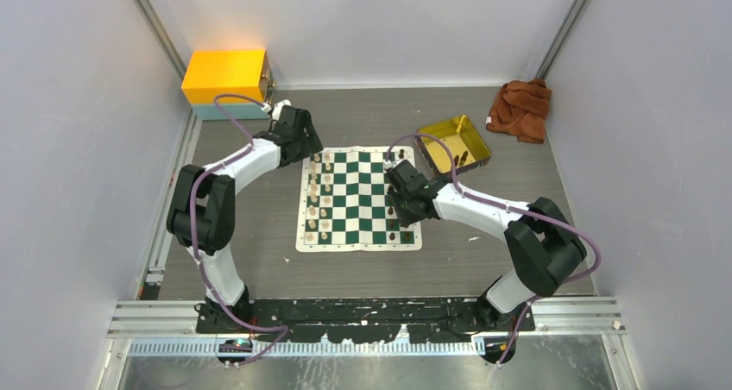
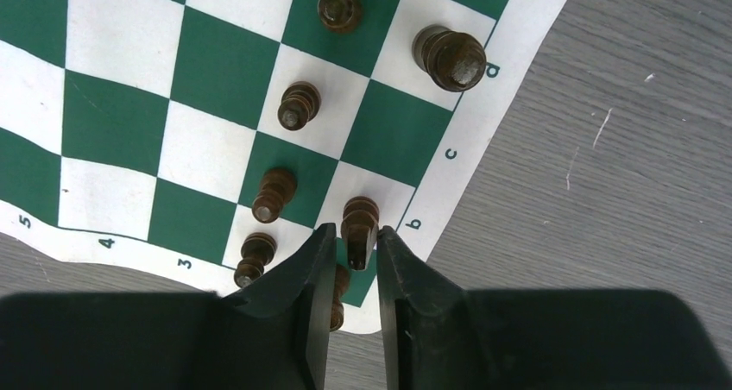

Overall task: Set up the chess pieces on the board
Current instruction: Place the chess piece on the chessboard.

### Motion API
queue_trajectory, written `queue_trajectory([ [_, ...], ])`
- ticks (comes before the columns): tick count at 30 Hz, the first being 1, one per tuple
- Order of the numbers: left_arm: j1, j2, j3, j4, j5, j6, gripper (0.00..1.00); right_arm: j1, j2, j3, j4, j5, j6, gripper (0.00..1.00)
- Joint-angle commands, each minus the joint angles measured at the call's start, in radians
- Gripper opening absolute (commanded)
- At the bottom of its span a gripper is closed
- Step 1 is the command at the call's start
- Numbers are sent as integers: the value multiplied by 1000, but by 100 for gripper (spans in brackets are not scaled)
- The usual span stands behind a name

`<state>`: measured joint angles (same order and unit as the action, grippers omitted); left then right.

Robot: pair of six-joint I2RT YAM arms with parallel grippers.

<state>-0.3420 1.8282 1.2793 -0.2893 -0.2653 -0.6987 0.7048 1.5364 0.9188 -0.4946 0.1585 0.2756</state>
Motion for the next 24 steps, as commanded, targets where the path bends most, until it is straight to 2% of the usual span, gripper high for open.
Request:
queue_trajectory([
  [1,6,-40,9,13,-10,8,77,5,-4,6,4,1,13,33],
  [13,6,-34,13,13,-8,5,77,8,-31,65,-41,15,-2,38],
  [24,6,-27,31,11,-8,3,77,11,-59,362,-189,122,2,39],
])
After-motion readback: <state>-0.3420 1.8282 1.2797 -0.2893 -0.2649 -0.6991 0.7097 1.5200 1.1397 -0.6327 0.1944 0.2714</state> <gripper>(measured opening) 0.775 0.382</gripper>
